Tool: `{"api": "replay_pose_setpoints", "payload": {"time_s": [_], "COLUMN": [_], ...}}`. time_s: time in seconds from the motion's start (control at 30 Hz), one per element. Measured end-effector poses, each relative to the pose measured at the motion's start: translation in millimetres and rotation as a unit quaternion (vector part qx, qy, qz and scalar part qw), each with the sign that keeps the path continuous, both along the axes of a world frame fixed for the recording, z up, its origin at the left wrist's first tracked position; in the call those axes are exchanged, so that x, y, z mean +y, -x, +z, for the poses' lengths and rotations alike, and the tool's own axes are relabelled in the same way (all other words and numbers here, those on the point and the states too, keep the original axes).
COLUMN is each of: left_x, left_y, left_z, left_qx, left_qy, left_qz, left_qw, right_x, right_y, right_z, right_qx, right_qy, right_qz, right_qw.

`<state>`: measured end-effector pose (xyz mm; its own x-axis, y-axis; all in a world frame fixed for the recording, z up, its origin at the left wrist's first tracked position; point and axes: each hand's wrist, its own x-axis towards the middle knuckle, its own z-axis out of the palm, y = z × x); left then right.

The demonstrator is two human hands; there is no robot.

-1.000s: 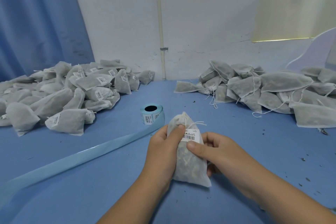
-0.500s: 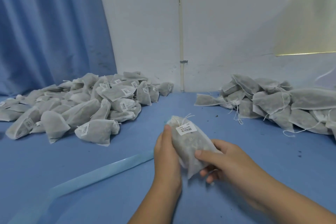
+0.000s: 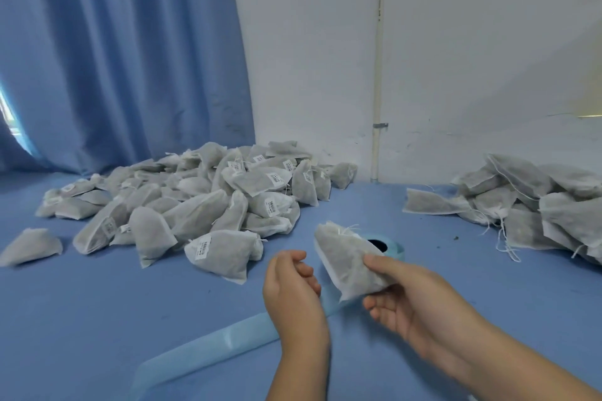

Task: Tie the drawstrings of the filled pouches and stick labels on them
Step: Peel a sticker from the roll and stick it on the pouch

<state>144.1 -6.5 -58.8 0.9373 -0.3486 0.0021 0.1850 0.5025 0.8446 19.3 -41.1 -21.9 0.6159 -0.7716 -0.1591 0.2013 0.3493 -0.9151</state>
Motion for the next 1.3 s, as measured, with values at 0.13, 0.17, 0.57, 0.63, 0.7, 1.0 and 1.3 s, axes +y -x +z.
{"api": "replay_pose_setpoints", "payload": {"time_s": [0.13,0.17,0.57,0.63,0.7,1.0,1.3], "left_x": [-3.2,-3.5,-7.4,-8.1,-8.3,-5.3,-57.2], "left_y": [-5.9,-7.7,3.8,6.9,7.9,32.8,133.0], "left_z": [-0.5,-0.4,-5.6,-6.5,-7.5,-9.5,0.2], "left_qx": [0.004,0.009,-0.132,-0.152,-0.162,-0.344,-0.432], "left_qy": [-0.003,-0.002,-0.055,-0.056,-0.064,-0.125,-0.188], "left_qz": [0.015,0.013,-0.052,-0.060,-0.066,-0.120,-0.244], "left_qw": [1.000,1.000,0.988,0.985,0.982,0.923,0.848], "right_x": [-15.6,-22.3,-74.7,-75.6,-74.2,-47.9,-58.7], "right_y": [-41.5,-57.7,-108.9,-81.5,-51.7,87.5,148.6], "right_z": [29.5,45.4,74.6,54.3,38.0,-8.3,-25.6], "right_qx": [-0.031,-0.057,-0.088,-0.078,-0.063,-0.008,-0.040], "right_qy": [-0.004,-0.004,0.068,0.056,0.052,0.026,0.016], "right_qz": [0.011,0.016,0.012,-0.007,-0.024,-0.072,-0.190], "right_qw": [0.999,0.998,0.994,0.995,0.996,0.997,0.981]}}
